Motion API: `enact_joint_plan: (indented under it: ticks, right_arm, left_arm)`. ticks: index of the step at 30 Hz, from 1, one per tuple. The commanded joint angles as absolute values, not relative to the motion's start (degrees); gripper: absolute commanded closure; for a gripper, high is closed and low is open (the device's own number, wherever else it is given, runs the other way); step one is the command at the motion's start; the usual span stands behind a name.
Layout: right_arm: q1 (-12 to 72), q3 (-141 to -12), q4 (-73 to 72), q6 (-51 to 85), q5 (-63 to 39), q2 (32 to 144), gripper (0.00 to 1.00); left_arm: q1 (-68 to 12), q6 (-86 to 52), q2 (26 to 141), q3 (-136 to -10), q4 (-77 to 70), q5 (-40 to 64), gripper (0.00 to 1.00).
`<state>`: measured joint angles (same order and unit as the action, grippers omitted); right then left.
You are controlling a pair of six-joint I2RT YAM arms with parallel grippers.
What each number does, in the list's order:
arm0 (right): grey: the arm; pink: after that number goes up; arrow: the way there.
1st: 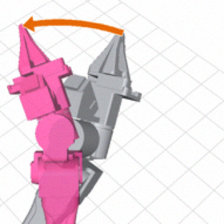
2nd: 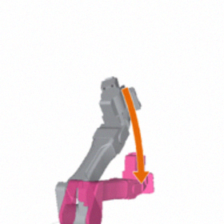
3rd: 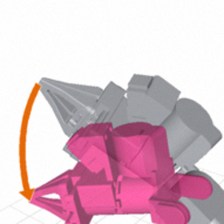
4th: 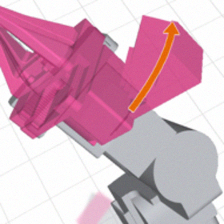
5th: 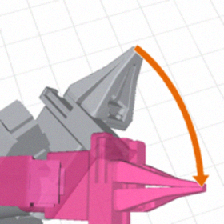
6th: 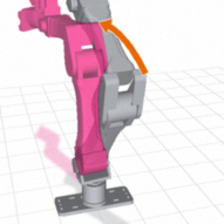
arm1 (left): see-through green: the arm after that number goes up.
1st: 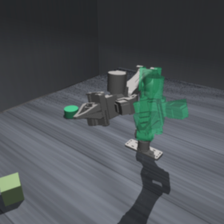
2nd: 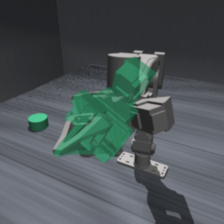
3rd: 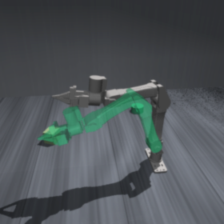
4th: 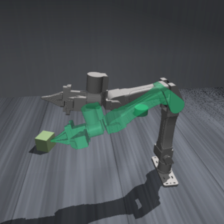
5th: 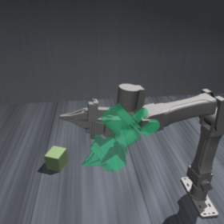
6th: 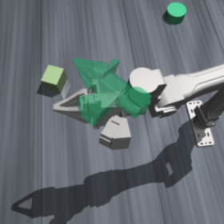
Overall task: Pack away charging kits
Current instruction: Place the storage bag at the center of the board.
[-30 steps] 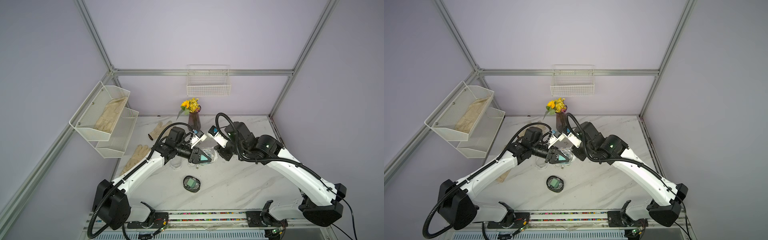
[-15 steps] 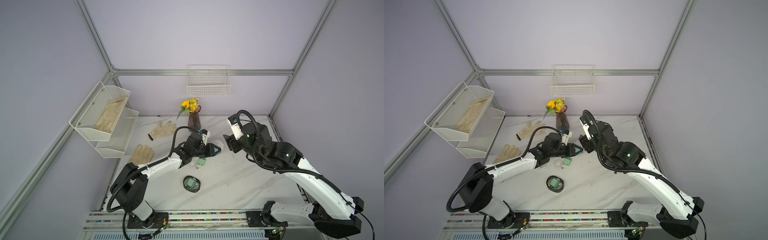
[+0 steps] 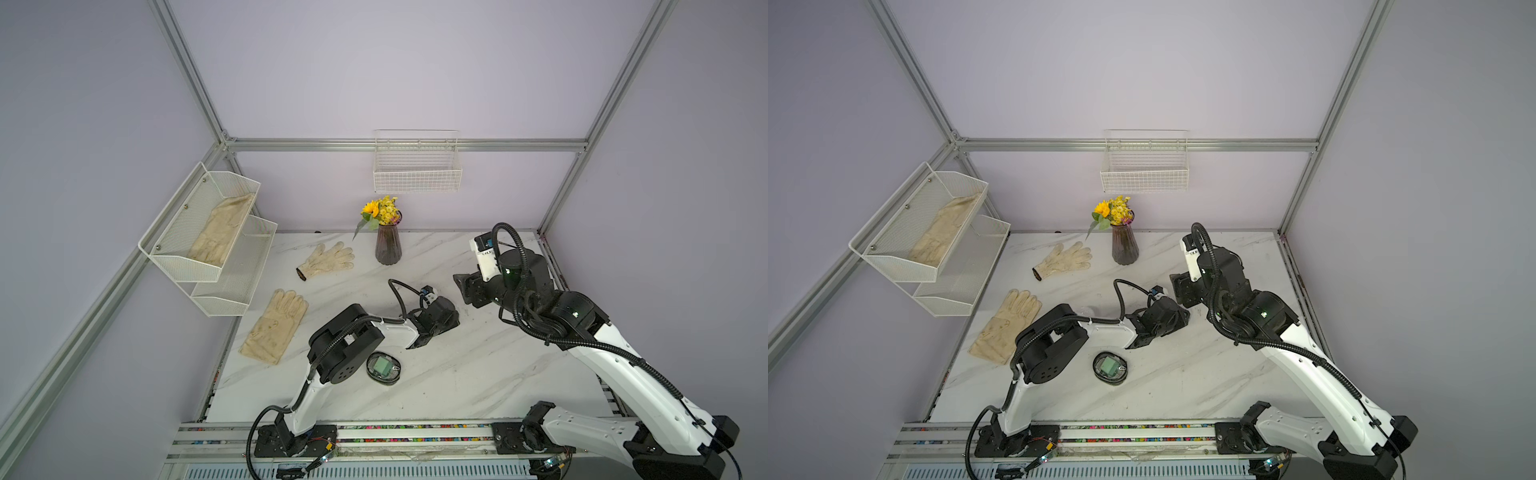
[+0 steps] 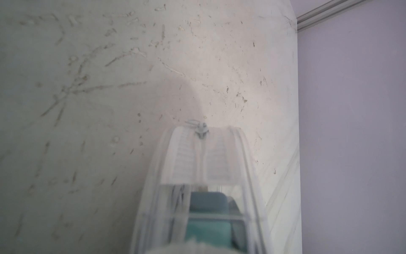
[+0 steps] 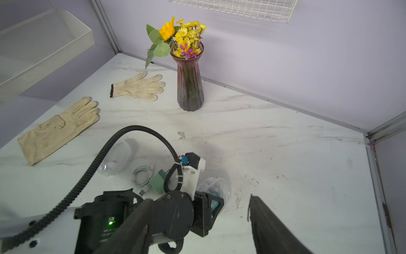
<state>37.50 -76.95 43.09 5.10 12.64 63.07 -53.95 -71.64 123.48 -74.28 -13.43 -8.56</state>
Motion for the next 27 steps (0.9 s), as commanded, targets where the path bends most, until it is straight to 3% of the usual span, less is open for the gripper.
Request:
enact_joint_plan:
  ticks: [1, 3, 4, 6, 10, 11, 12, 21, 27]
  right_arm:
    - [37.09, -75.84, 40.98, 6.43, 10.46, 61.06, 0.29]
    - [37.00, -75.41, 40.97, 6.28, 10.31, 60.61, 0.29]
    - [36.92, -75.30, 40.89, 6.32, 10.15, 60.34, 0.29]
    - [36.91, -74.98, 40.65, 6.38, 9.86, 59.91, 0.29]
    - [36.91, -74.00, 39.66, 6.42, 8.92, 58.85, 0.29]
    - [36.94, -73.80, 39.31, 6.37, 8.64, 58.76, 0.29]
    - [36.91, -73.65, 39.23, 6.29, 8.40, 58.80, 0.29]
    - [36.74, -74.38, 37.82, 5.46, 7.54, 60.57, 0.28]
    - [36.65, -74.50, 35.57, 6.79, 5.55, 61.44, 0.27]
  left_arm:
    - [-54.49, -77.27, 125.83, -78.10, -14.83, -11.20, 1.00]
    - [-54.82, -79.95, 126.12, -76.81, -14.89, -10.64, 0.95]
    - [-55.18, -80.73, 125.87, -75.87, -14.91, -10.66, 0.86]
    - [-56.03, -80.97, 124.13, -74.19, -13.69, -11.81, 0.58]
    - [-57.18, -80.29, 119.48, -71.97, -8.74, -12.66, 0.22]
    - [-57.15, -79.95, 118.39, -71.37, -7.87, -12.46, 0.06]
    - [-57.13, -79.70, 117.34, -71.12, -6.54, -12.27, 0.00]
    - [-56.12, -69.95, 109.53, -77.78, 22.71, -2.77, 0.00]
    - [-53.36, -57.73, 95.22, -74.43, 36.80, -2.20, 0.01]
